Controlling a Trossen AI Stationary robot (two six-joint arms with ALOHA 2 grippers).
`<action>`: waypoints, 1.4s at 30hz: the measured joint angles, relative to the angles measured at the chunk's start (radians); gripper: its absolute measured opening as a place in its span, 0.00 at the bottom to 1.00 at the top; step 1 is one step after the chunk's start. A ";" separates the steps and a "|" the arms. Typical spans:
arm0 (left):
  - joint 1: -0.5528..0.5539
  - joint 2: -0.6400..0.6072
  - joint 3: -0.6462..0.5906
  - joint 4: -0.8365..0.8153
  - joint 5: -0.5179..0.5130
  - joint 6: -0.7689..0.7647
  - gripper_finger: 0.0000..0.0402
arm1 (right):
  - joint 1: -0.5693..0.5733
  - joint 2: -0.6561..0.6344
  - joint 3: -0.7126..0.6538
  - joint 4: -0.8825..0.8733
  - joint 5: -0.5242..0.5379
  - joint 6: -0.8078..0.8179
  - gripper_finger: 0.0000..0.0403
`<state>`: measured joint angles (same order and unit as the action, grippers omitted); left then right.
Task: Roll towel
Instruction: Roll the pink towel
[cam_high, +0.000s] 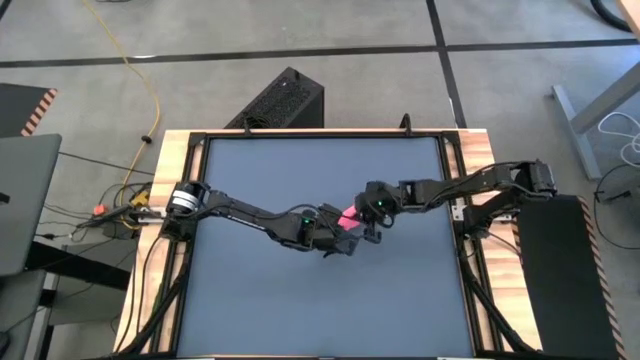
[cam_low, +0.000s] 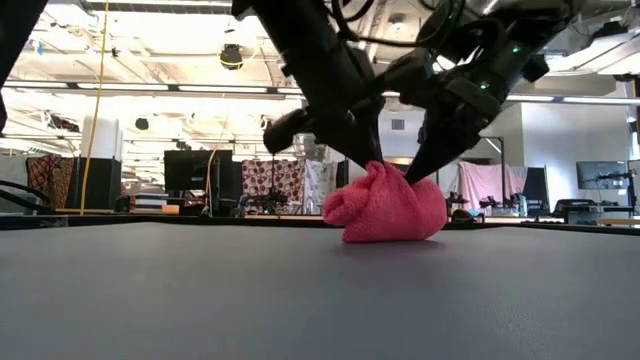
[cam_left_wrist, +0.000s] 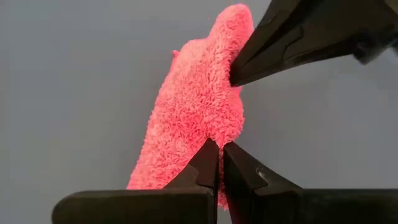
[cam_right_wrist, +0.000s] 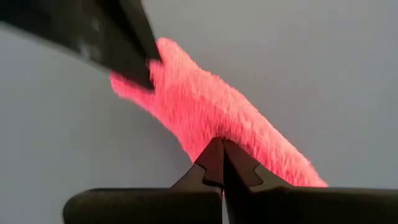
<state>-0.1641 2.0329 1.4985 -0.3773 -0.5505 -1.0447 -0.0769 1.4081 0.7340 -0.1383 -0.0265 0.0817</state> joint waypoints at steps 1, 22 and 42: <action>0.005 -0.008 -0.022 0.028 0.011 -0.018 0.00 | -0.018 0.003 0.000 0.003 -0.035 0.013 0.04; 0.035 -0.018 -0.177 0.256 0.120 -0.077 0.00 | -0.161 0.038 0.001 0.011 -0.184 0.078 0.04; 0.065 -0.017 -0.177 0.307 0.155 -0.094 0.00 | -0.184 0.248 0.019 0.075 -0.278 0.094 0.04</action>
<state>-0.0986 2.0155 1.3216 -0.0707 -0.3958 -1.1387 -0.2613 1.6562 0.7534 -0.0631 -0.3045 0.1757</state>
